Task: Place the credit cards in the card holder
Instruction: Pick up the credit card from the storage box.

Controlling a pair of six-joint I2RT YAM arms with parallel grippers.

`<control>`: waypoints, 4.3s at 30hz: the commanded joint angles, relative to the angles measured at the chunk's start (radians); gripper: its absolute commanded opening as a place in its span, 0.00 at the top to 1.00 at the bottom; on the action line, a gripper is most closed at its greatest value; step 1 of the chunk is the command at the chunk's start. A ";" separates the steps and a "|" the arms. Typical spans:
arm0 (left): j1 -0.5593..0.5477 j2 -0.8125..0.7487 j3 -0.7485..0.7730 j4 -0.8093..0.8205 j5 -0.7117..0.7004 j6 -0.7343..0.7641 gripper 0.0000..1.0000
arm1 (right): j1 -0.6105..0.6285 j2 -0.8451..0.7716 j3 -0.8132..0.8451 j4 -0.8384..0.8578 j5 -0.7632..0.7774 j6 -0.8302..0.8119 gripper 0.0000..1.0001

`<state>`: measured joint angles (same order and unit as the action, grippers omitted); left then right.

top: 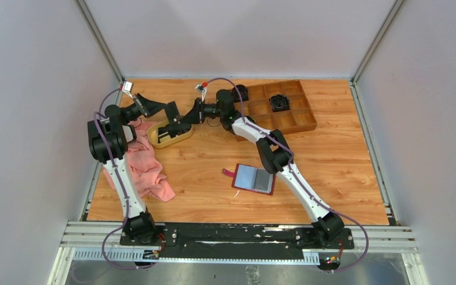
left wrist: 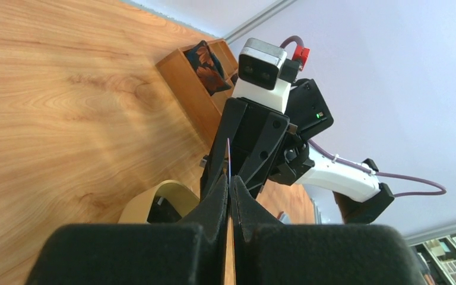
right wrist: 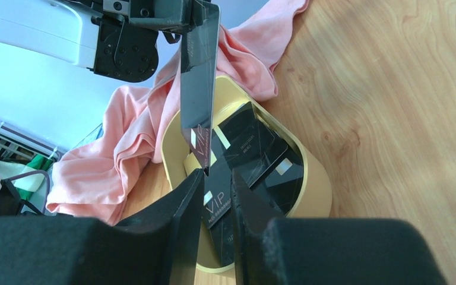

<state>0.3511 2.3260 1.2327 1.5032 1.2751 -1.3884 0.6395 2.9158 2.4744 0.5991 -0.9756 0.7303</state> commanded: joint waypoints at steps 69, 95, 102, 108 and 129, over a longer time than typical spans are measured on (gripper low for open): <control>-1.158 -1.083 -0.770 -0.536 -0.795 0.670 1.00 | -0.349 -1.782 -1.637 -0.927 -0.361 -0.970 0.17; -1.183 -1.074 -0.921 -0.282 -0.811 0.627 0.00 | -0.361 -1.712 -1.609 -0.901 -0.498 -0.904 1.00; -1.183 -1.037 -1.031 -0.103 -0.877 0.518 0.00 | -0.439 -1.734 -1.650 -0.714 -0.512 -0.702 1.00; -1.192 -0.876 -1.010 0.037 -0.868 0.426 0.00 | -0.500 -1.724 -1.702 -0.500 -0.490 -0.482 1.00; -1.140 -0.738 -0.728 -0.035 -0.657 0.429 0.50 | -0.446 -1.680 -1.720 -0.504 -0.532 -0.507 1.00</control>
<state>-0.7918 1.5723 0.4618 1.4910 0.5327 -0.9527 0.1772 1.2232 0.7586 0.1097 -1.4742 0.2554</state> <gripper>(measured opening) 0.550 0.007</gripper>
